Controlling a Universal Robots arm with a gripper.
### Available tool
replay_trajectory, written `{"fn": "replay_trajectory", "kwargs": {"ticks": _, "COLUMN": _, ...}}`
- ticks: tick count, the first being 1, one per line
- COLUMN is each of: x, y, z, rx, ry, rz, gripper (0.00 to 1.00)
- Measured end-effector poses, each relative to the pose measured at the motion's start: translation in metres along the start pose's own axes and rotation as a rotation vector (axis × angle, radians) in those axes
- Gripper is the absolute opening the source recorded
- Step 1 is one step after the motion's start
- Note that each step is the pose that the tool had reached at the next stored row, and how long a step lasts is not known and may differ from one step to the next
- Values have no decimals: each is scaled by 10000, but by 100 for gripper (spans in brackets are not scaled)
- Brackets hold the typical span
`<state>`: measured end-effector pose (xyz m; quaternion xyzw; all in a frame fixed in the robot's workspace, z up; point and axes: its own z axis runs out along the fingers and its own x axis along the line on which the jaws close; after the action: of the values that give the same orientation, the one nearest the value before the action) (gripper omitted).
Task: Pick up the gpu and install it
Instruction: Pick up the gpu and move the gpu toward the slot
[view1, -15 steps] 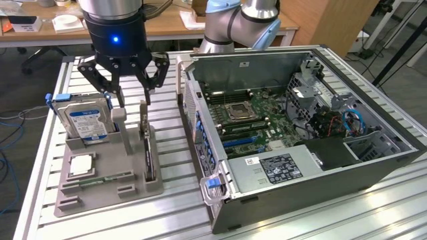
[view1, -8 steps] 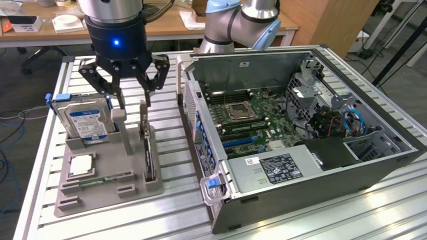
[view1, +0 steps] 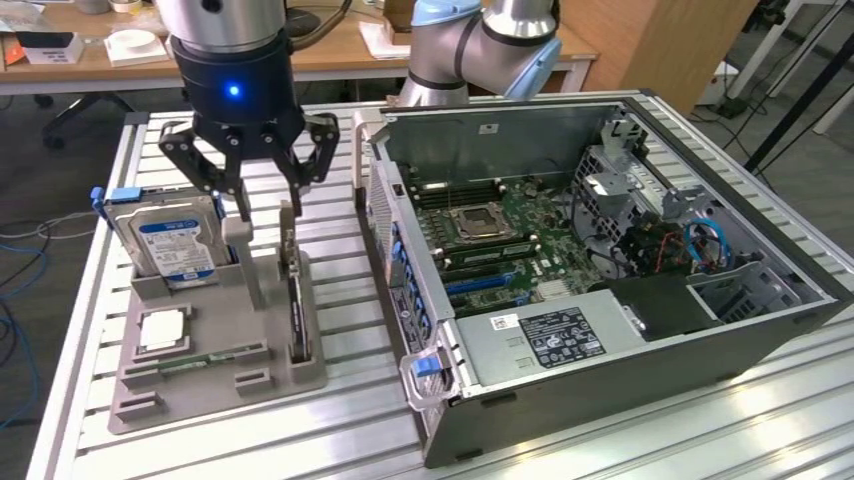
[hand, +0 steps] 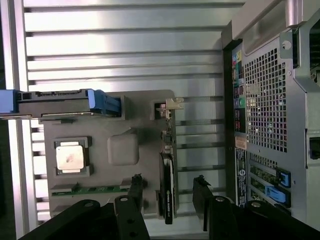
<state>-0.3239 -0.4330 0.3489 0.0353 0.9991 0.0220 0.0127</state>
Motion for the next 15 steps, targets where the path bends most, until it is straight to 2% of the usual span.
{"fn": "replay_trajectory", "kwargs": {"ticks": 15, "x": -6, "y": -103, "z": 31, "rx": -2, "ry": -2, "rz": 2, "gripper": 53}}
